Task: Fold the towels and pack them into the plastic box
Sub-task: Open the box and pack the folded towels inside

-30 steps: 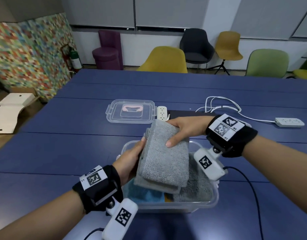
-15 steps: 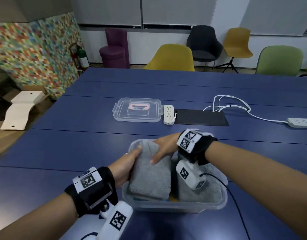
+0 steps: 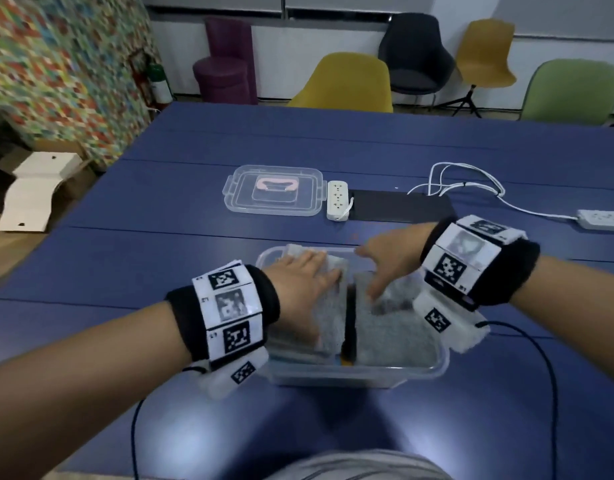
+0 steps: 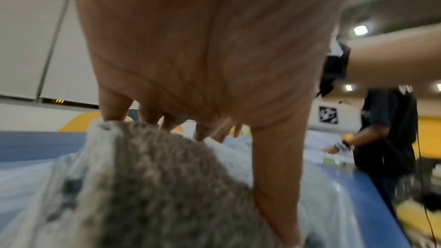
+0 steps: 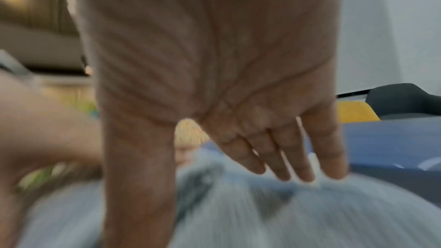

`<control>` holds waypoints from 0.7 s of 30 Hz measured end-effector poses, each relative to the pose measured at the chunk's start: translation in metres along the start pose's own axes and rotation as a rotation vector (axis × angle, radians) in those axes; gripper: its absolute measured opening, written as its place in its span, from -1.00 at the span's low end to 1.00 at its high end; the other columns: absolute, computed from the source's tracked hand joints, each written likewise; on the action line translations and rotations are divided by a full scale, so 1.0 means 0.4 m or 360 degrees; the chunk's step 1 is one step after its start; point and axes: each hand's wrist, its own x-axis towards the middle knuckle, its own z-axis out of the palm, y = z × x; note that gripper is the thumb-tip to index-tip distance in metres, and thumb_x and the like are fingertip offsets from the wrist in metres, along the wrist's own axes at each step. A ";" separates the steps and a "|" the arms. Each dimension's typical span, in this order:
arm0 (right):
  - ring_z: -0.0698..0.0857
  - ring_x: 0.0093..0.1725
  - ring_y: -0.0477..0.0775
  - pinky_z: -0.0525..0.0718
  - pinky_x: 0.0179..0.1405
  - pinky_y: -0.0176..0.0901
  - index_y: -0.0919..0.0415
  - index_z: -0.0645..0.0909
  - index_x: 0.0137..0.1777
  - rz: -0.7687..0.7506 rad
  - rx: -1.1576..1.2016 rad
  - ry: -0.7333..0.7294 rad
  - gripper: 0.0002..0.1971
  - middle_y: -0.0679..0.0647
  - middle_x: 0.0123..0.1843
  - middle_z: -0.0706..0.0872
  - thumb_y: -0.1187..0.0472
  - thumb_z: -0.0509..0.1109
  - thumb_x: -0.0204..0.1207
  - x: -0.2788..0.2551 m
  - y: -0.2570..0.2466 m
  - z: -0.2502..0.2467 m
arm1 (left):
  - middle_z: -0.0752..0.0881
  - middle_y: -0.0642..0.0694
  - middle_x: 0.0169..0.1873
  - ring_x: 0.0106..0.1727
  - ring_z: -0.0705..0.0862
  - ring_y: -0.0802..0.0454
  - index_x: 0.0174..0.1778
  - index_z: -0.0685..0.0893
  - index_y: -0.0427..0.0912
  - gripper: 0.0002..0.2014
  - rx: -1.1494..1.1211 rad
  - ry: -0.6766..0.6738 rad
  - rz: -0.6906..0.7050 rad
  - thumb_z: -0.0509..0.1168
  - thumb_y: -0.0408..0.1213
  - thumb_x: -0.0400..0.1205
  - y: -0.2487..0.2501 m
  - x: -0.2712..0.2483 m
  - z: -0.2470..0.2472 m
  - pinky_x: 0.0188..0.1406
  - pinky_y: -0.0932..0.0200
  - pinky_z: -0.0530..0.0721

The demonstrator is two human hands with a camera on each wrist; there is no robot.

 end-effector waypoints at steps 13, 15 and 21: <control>0.29 0.58 0.14 0.30 0.54 -0.01 0.29 -0.18 0.64 0.0137 0.0180 -0.0132 0.16 0.15 0.64 0.20 -0.23 0.48 0.31 0.112 0.024 0.193 | 0.19 -0.11 0.58 0.57 0.24 -0.14 0.62 0.01 0.14 -0.07 -0.0090 -0.0502 -0.0132 0.21 0.43 0.41 -0.018 0.076 -0.046 0.52 -0.07 0.27; 0.27 0.59 0.13 0.28 0.56 0.00 0.28 -0.10 0.64 0.0096 0.0178 -0.0163 0.14 0.15 0.64 0.19 -0.26 0.49 0.29 0.106 0.029 0.169 | 0.24 -0.12 0.52 0.51 0.32 -0.18 0.61 -0.02 0.19 -0.06 -0.0029 -0.0480 -0.0136 0.30 0.35 0.40 -0.042 0.078 -0.044 0.47 -0.14 0.37; 0.47 0.42 0.15 0.48 0.36 -0.03 0.30 0.32 0.48 -0.0178 -0.0128 0.0204 -0.07 0.14 0.50 0.43 -0.40 0.34 0.32 0.009 -0.051 0.067 | 0.40 -0.05 0.47 0.40 0.51 -0.11 0.61 0.11 0.13 -0.32 -0.0478 -0.0519 -0.0181 0.27 -0.05 0.60 -0.102 0.090 -0.061 0.39 -0.03 0.54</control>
